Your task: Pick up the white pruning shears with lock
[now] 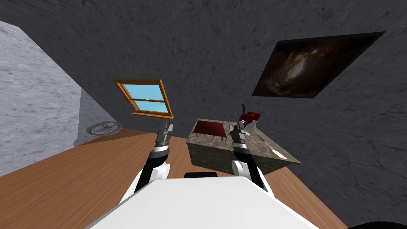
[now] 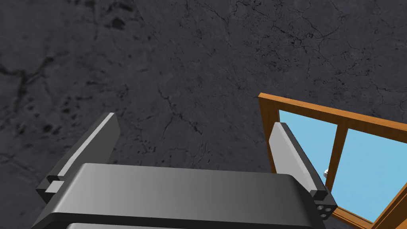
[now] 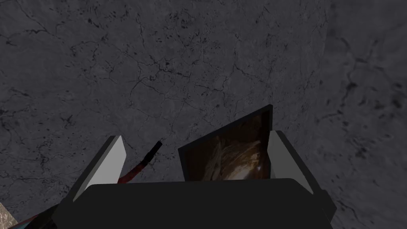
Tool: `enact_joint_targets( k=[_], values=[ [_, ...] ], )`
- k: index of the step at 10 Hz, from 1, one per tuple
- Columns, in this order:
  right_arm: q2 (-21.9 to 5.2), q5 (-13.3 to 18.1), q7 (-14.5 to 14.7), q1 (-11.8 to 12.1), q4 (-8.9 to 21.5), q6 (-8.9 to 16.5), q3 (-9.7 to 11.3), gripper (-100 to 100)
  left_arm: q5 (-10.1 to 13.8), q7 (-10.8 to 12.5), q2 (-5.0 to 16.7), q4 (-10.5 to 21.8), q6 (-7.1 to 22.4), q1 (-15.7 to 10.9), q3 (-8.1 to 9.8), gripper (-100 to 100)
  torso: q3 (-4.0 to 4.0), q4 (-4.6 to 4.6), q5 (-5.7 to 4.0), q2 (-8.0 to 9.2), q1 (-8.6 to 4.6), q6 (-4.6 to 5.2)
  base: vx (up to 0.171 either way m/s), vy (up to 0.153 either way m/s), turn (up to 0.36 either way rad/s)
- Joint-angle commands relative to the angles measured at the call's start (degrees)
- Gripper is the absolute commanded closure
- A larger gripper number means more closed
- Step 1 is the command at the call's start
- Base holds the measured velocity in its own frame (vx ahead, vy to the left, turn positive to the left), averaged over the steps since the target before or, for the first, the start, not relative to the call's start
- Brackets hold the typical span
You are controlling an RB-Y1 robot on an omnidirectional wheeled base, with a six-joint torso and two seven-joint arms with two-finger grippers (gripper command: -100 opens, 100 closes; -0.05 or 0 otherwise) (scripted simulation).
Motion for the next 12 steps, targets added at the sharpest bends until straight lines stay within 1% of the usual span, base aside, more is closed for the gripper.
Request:
enact_joint_targets(
  k=[1, 6, 8, 9, 10, 12],
  values=[
    [-1.7, 0.4, 0.2, 0.1, 0.4, 0.2, 0.0, -100, 0.0, 0.0, 0.0, 0.0, 0.0, 0.0, 0.00, 0, 0.00, 0.00, 0.00, 0.00, 0.00, 0.00, -0.021, -0.007, 0.044],
    [-8.1, 3.1, 1.5, 1.2, 3.1, 2.2, 0.1, -100, 0.0, 0.0, 0.0, 0.0, 0.0, 0.0, 0.00, 0, 0.18, 0.06, -0.03, 0.31, -0.12, -0.01, -0.069, -0.021, 0.087],
    [-10.3, 4.7, 2.3, 1.8, 4.8, 3.3, 0.1, -100, 0.0, 0.0, 0.0, 0.0, 0.0, 0.0, 0.00, 0, 0.19, 0.07, -0.02, 0.33, -0.10, -0.01, -0.090, -0.022, 0.116],
    [-12.3, 6.5, 3.2, 2.4, 6.7, 4.5, 0.0, -100, 0.0, 0.0, 0.0, 0.0, 0.0, 0.0, 0.00, 0, 0.20, 0.08, -0.03, 0.35, -0.13, 0.00, -0.147, -0.027, 0.210],
    [-12.3, 6.5, 3.2, 2.4, 6.7, 4.5, 0.0, -100, 0.0, 0.0, 0.0, 0.0, 0.0, 0.0, 0.00, 0, 0.29, 0.11, -0.03, 0.51, -0.14, -0.01, -0.135, -0.025, 0.081],
    [-14.3, 8.3, 4.1, 3.0, 8.6, 5.8, -0.1, -100, 0.0, 0.0, 0.0, 0.0, 0.0, 0.0, 0.00, 0, 0.26, 0.10, -0.03, 0.44, -0.13, 0.01, -0.103, -0.022, 0.093]
  ],
)
